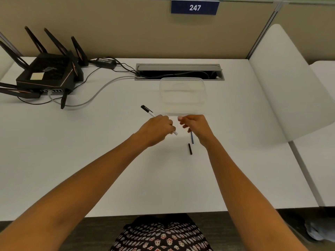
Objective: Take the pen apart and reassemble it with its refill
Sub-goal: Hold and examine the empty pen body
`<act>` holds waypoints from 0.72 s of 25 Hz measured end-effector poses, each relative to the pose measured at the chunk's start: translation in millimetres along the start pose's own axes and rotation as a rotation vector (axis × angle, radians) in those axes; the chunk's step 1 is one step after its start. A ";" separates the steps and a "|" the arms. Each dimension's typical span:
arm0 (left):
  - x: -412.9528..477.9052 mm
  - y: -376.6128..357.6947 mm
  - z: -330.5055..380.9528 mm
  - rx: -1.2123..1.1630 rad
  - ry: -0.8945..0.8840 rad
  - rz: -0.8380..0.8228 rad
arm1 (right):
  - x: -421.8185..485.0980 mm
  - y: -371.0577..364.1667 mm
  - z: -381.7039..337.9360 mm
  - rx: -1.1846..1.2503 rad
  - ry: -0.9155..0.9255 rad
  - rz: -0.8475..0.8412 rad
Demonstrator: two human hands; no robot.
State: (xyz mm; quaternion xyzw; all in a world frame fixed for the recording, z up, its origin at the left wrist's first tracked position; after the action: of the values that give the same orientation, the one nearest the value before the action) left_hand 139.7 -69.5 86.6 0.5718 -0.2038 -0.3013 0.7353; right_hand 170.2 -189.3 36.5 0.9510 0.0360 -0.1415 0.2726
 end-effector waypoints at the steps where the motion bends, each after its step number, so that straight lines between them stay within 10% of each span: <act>1: 0.0 -3.1 7.3 0.016 -0.025 -0.032 | 4.2 -7.7 -16.7 -0.023 0.037 -0.069; 9: 1.4 -27.3 40.6 0.215 -0.228 -0.181 | 10.4 -65.6 -49.0 -0.150 -0.045 -0.513; 18: -28.3 -6.9 30.2 0.089 -0.303 0.272 | 19.0 -36.3 -34.3 -0.081 0.034 -0.308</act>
State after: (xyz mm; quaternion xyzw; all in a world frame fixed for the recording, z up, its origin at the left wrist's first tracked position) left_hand 98.0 -73.2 89.1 0.5192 -0.4005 -0.2727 0.7040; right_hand 191.6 -140.5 40.4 0.9248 0.1918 -0.1638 0.2849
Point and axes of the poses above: each hand's wrist, its own x-axis towards the middle knuckle, its own y-axis out of the back of the hand, z = x × y, the point moved 10 cm from there along x, towards the middle knuckle, and after that the axes turned 15 degrees about -x, right-handed, at the moved point
